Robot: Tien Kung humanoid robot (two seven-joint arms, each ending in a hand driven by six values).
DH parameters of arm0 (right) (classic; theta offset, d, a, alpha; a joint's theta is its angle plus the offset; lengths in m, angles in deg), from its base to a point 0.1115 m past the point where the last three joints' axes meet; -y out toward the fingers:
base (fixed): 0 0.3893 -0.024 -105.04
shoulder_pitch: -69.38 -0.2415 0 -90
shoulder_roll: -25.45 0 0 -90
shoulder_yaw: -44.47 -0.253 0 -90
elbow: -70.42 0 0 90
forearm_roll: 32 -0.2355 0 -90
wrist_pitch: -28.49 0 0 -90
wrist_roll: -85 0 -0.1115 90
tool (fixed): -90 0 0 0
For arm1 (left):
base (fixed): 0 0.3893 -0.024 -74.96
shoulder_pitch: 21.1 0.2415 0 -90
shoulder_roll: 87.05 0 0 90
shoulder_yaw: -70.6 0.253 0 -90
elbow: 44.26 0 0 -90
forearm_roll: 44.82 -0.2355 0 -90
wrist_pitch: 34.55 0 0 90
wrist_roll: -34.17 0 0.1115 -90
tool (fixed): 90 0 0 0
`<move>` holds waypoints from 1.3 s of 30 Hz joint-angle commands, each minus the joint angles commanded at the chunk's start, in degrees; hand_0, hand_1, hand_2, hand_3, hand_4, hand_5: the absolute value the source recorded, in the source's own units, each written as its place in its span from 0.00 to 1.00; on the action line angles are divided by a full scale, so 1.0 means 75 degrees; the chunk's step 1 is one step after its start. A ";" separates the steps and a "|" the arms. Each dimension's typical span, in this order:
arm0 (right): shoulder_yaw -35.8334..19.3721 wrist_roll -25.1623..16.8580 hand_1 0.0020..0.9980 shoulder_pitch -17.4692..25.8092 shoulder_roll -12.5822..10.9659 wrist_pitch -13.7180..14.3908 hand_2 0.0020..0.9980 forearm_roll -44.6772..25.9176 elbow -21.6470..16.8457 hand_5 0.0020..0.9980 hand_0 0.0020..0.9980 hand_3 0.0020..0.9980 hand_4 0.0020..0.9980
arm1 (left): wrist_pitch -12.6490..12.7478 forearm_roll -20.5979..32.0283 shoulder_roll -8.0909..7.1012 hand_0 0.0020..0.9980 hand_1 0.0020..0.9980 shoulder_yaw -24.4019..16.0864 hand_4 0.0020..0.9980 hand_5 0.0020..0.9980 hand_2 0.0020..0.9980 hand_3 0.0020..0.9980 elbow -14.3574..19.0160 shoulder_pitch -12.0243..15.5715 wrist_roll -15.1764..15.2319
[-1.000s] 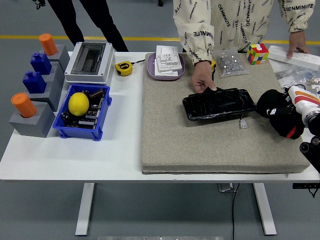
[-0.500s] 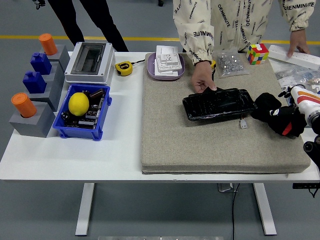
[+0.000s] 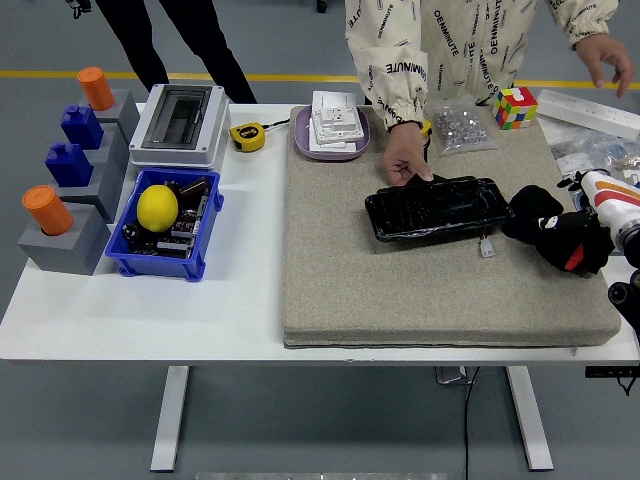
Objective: Pick the rag up,wipe the panel,place it on the desk
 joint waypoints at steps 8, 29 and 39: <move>-0.0044 -0.0126 0.77 -0.0031 -0.0046 0.0107 0.88 -0.0037 -0.0059 0.56 0.78 0.87 1.00 | -0.0002 0.0010 -0.0019 0.64 0.69 -0.0003 0.59 0.46 0.72 0.57 0.0000 -0.0050 0.0016; -0.0047 -0.0409 0.79 -0.0055 -0.0033 0.0565 0.90 -0.0204 -0.0089 0.57 0.79 0.90 1.00 | 0.0006 0.0011 0.0016 0.64 0.69 -0.0046 0.59 0.46 0.72 0.57 0.0000 -0.0017 -0.0001; -0.0044 -0.0863 0.77 -0.0097 -0.0064 0.1037 0.86 -0.0337 -0.0176 0.59 0.79 0.87 1.00 | 0.0002 0.0009 0.0053 0.64 0.69 -0.0047 0.59 0.46 0.72 0.57 0.0000 -0.0003 0.0003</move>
